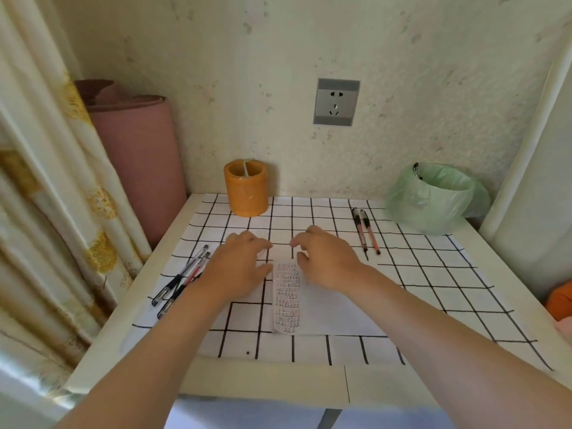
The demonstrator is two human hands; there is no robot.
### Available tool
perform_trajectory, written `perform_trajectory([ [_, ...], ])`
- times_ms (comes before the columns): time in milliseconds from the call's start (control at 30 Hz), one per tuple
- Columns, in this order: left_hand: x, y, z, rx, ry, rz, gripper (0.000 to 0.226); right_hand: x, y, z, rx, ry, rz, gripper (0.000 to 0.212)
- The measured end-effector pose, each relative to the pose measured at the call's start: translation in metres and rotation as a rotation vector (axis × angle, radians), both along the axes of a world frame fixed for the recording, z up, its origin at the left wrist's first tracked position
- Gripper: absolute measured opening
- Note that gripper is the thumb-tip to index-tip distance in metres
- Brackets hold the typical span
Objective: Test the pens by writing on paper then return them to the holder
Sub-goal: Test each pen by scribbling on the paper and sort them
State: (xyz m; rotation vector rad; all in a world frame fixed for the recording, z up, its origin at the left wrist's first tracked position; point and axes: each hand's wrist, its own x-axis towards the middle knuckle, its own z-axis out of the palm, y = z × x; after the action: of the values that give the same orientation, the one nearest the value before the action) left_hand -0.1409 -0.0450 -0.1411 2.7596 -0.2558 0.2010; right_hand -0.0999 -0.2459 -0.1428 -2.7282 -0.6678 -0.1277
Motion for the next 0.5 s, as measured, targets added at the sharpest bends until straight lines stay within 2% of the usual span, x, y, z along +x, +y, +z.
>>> perform_trajectory([
  [100, -0.008, 0.028, 0.003, 0.035, -0.004, 0.083, 0.045, -0.017, 0.037, -0.006, -0.005, -0.042, 0.177, 0.035],
  [200, -0.017, 0.050, 0.000, 0.055, 0.007, 0.109, 0.045, -0.024, 0.063, -0.013, -0.099, -0.155, 0.299, 0.036],
  [333, -0.027, 0.069, -0.007, 0.113, 0.079, 0.106, 0.051, -0.023, 0.077, -0.018, -0.205, -0.289, 0.348, 0.040],
  [500, -0.029, 0.073, -0.015, 0.086, 0.131, 0.076, 0.053, -0.019, 0.082, -0.015, -0.317, -0.364, 0.355, 0.031],
])
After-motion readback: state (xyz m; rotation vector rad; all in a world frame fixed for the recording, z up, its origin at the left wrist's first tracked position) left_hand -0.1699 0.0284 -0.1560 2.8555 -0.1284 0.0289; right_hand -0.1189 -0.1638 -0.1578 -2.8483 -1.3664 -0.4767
